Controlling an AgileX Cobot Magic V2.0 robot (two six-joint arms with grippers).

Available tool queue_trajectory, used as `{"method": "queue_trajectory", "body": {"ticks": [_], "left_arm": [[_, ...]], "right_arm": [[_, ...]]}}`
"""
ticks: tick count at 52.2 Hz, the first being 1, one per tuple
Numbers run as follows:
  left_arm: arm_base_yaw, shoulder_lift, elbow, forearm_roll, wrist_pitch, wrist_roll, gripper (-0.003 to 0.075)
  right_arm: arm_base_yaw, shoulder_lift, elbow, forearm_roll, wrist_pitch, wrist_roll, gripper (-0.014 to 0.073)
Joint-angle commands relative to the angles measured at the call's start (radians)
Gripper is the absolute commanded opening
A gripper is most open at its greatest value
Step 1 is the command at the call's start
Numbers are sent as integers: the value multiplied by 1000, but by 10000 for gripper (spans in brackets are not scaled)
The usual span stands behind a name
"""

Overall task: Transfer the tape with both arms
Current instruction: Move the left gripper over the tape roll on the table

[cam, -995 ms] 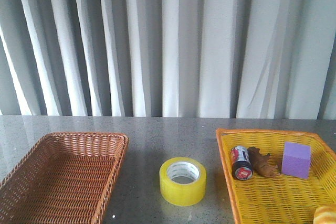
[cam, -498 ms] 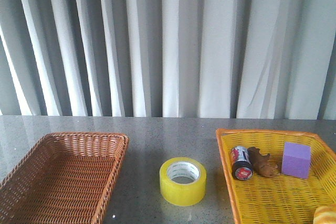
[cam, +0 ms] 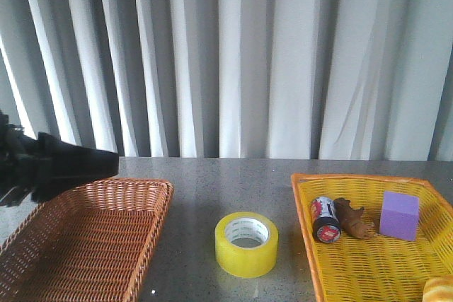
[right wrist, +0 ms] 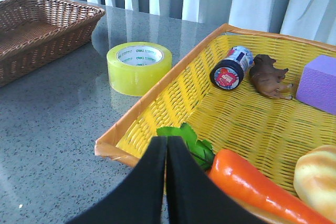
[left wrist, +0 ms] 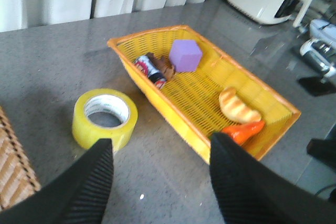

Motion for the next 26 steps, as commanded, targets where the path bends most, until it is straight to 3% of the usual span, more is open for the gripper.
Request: {"method": "queue_trajectory", "body": {"ticks": [1,7,17,26], "left_arm": [[-4,44,-43,-194,-39,85,442],[-49,154,-164,-130,19,99,440],[-199,362,-514,194,30,-18,440],[-272,556,-765,466,74,-166,440]], "right_arm": [[-3,2,-28,6,-60,-5,-5],[-3,2,-28,6,-60,-5,-5],[-3,2,-28,22,-60,-5,-5],[-3,2,-28,22,-60,-5,-5]]}}
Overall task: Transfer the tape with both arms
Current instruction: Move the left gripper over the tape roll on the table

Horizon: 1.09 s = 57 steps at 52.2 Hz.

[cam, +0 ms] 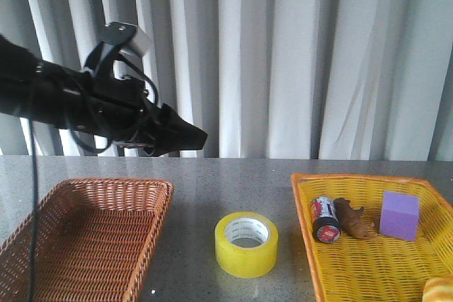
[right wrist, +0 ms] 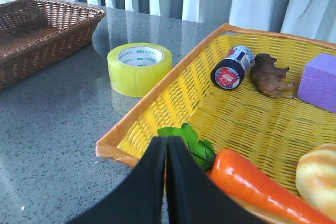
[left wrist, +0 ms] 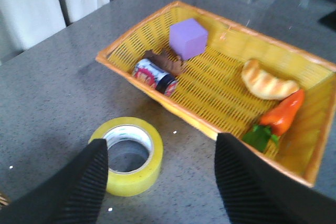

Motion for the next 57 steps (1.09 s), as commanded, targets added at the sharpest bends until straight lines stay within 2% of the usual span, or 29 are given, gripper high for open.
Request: {"method": "queue_trajectory", "body": {"ticks": [1,9,18,33,43,57], "left_arm": [[-36,64,-150,104,-1,-105,440],[-78,227,-283,210,6,-148,440],[-102,356,-356,278,3,-155,440],[-110,481,-360,294,-35,-156,440],[-110,510,-360,277,-92,-156,440],[-110,540,-360,258,-105,-156,440]], "right_arm": [[-3,2,-28,9,-60,-5,-5],[-3,2,-28,9,-60,-5,-5],[-3,2,-28,10,-58,-5,-5],[-3,2,-28,10,-58,-5,-5],[-3,2,-28,10,-58,-5,-5],[-3,2,-28,10,-58,-5,-5]]}}
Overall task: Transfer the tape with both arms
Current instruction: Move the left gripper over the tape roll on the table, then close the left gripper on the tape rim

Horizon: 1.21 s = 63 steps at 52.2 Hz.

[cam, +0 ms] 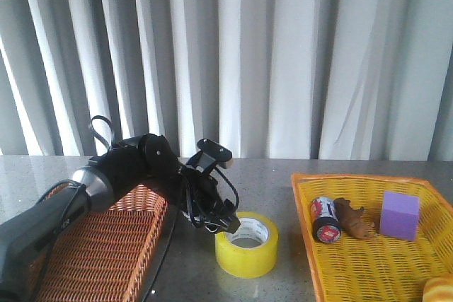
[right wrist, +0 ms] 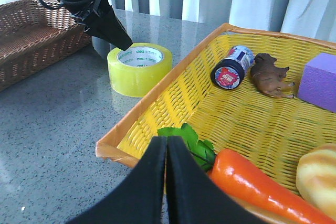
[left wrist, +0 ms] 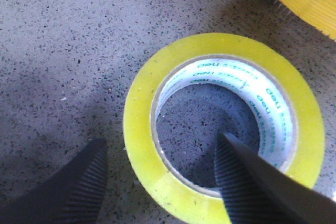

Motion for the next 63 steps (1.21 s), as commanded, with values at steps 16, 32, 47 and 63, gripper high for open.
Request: {"method": "queue_trajectory", "body": {"ticks": [16,32,47,63], "left_arm": [[-3,-7,-30,-37,-46,-34,419],[-3,-7,-30,-43,-57,-34,185],[-3,-7,-30,-91,-58,-33,-8],[-3,-40,-30,-175,-89,-32,-8]], "right_arm": [[-3,2,-28,6,-56,-5,-5],[-3,2,-28,6,-56,-5,-5],[-3,2,-28,6,-56,-5,-5],[-3,2,-28,6,-60,-5,-5]]}}
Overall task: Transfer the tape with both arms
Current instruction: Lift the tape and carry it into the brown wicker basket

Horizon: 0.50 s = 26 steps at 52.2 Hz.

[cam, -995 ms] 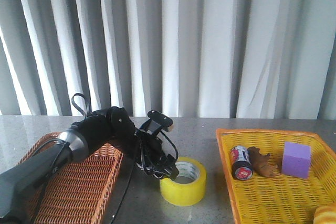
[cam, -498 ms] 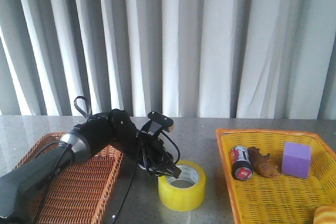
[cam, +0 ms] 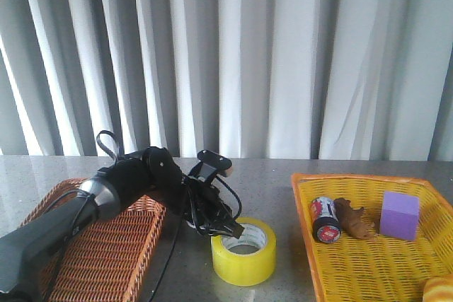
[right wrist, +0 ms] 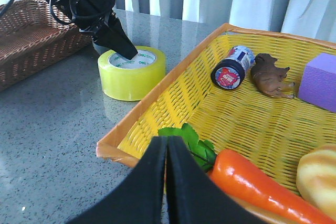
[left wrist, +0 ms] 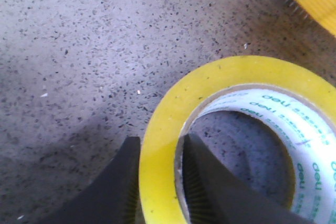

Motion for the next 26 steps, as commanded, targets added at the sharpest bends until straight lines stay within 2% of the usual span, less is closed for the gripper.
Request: {"method": "queue_trajectory", "body": {"ticks": [1,17,26], "left_arm": [[-3,-103,-27,-106,-53,-9,-7],[0,-259,-29,-107,-57,0,-7],[21,-370,-25,-11,8,-11,-7]], "right_arm": [[-3,2,-28,6,-60,-5,-5],[-3,2,-28,6,-60,-8,-5],[-3,2,-28,6,-60,-10,-5]]}}
